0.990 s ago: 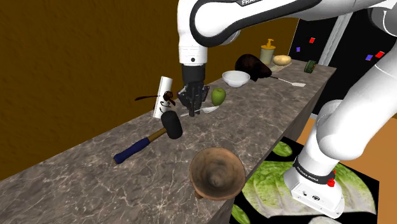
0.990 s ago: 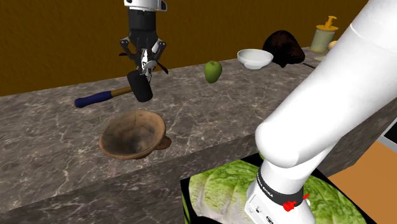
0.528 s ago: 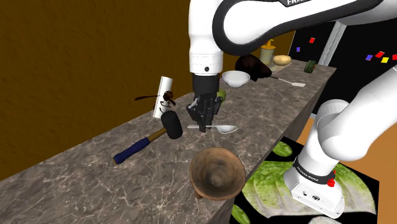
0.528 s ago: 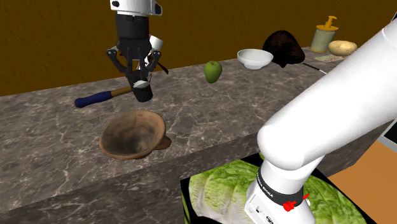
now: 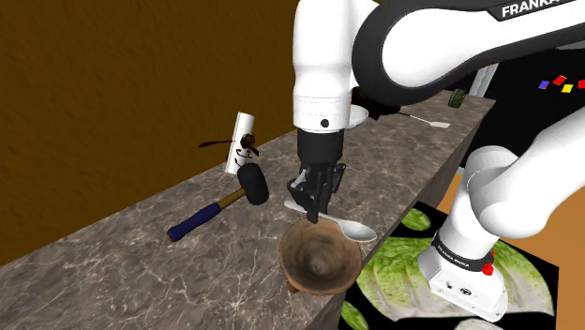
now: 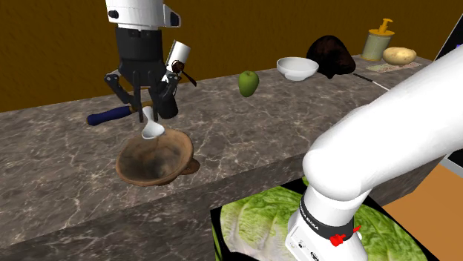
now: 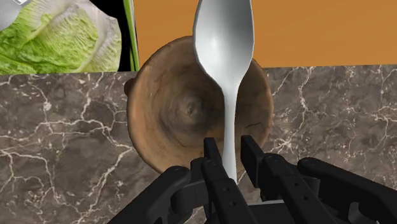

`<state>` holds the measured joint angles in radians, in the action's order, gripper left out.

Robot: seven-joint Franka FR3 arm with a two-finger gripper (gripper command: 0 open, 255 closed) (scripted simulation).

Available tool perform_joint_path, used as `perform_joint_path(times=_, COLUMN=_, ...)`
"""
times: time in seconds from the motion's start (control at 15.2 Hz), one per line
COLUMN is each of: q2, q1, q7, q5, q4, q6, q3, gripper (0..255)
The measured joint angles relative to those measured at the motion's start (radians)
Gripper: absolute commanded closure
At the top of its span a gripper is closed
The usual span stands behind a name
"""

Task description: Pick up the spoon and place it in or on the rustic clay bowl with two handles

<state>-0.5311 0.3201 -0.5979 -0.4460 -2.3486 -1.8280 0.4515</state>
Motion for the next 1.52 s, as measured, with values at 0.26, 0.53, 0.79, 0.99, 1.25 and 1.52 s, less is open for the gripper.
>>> perform_joint_path(times=0.26, q2=0.011, q1=0.002, q7=0.010, q5=-0.010, q4=-0.043, q6=-0.053, q3=0.012, gripper=255)
perform_joint_path(times=0.53, q2=0.020, q1=0.006, q7=0.023, q5=-0.021, q4=-0.091, q6=-0.108, q3=0.024, gripper=255)
perform_joint_path(times=0.79, q2=0.038, q1=0.007, q7=0.035, q5=-0.031, q4=-0.131, q6=-0.166, q3=0.037, gripper=255)
perform_joint_path(times=0.99, q2=0.045, q1=0.008, q7=0.036, q5=-0.034, q4=-0.140, q6=-0.183, q3=0.043, gripper=255)
perform_joint_path(times=1.25, q2=0.047, q1=0.008, q7=0.036, q5=-0.035, q4=-0.141, q6=-0.185, q3=0.044, gripper=255)
perform_joint_path(times=1.52, q2=0.047, q1=0.008, q7=0.036, q5=-0.035, q4=-0.141, q6=-0.185, q3=0.044, gripper=0)
